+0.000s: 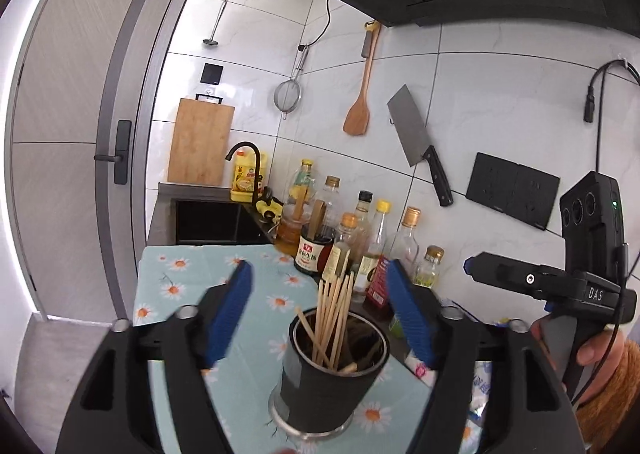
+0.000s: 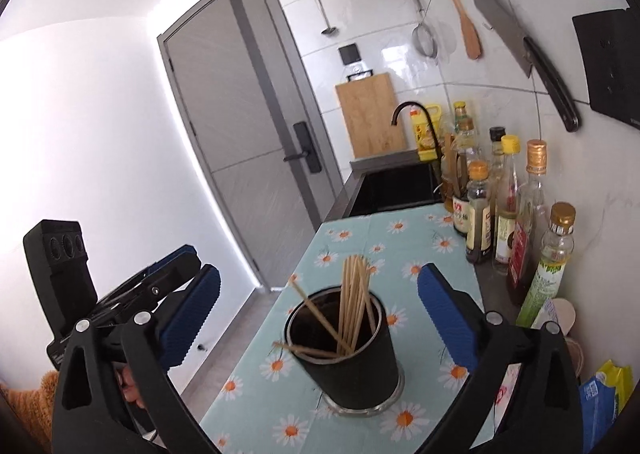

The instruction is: Organize utensils

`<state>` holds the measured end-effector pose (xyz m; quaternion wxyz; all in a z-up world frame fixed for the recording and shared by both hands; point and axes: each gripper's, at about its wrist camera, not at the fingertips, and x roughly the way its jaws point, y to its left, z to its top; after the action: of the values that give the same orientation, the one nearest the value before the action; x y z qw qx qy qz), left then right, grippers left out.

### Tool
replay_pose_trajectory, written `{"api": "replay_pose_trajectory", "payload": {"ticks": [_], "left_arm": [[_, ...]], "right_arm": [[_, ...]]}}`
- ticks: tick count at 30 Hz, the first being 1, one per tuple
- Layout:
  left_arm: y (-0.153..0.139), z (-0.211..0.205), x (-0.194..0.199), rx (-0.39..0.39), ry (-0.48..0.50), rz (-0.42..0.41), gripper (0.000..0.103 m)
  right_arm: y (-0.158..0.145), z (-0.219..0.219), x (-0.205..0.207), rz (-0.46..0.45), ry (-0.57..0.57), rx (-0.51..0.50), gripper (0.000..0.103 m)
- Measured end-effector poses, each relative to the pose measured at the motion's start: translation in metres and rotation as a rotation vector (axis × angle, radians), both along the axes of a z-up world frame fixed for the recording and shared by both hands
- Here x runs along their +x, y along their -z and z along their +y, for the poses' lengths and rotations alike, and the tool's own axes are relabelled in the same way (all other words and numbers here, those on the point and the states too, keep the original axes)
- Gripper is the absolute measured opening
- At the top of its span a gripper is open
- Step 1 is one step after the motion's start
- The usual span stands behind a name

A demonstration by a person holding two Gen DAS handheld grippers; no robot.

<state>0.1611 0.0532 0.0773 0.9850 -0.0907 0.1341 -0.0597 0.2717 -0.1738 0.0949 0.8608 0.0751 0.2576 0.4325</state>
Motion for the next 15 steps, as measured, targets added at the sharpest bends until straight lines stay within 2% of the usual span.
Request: {"api": "replay_pose_trajectory", "payload": {"ticks": [1,4,8,15], "left_arm": [[-0.001,0.0,-0.005,0.001,-0.002,0.002,0.089],[-0.005,-0.002,-0.019,0.01,-0.023,0.011,0.097],[-0.008,-0.013,-0.032,0.058,-0.047,0.036,0.096],[-0.002,-0.038,-0.059,0.092,-0.074,0.077,0.096]], "right_arm": [[0.0,-0.001,-0.006,0.009,-0.024,-0.017,0.098],[0.0,-0.007,-0.022,-0.008,-0.05,-0.047,0.098],[0.003,-0.02,-0.04,-0.039,-0.061,-0.077,0.098],[0.018,-0.042,-0.057,-0.018,-0.068,-0.121,0.098]]}}
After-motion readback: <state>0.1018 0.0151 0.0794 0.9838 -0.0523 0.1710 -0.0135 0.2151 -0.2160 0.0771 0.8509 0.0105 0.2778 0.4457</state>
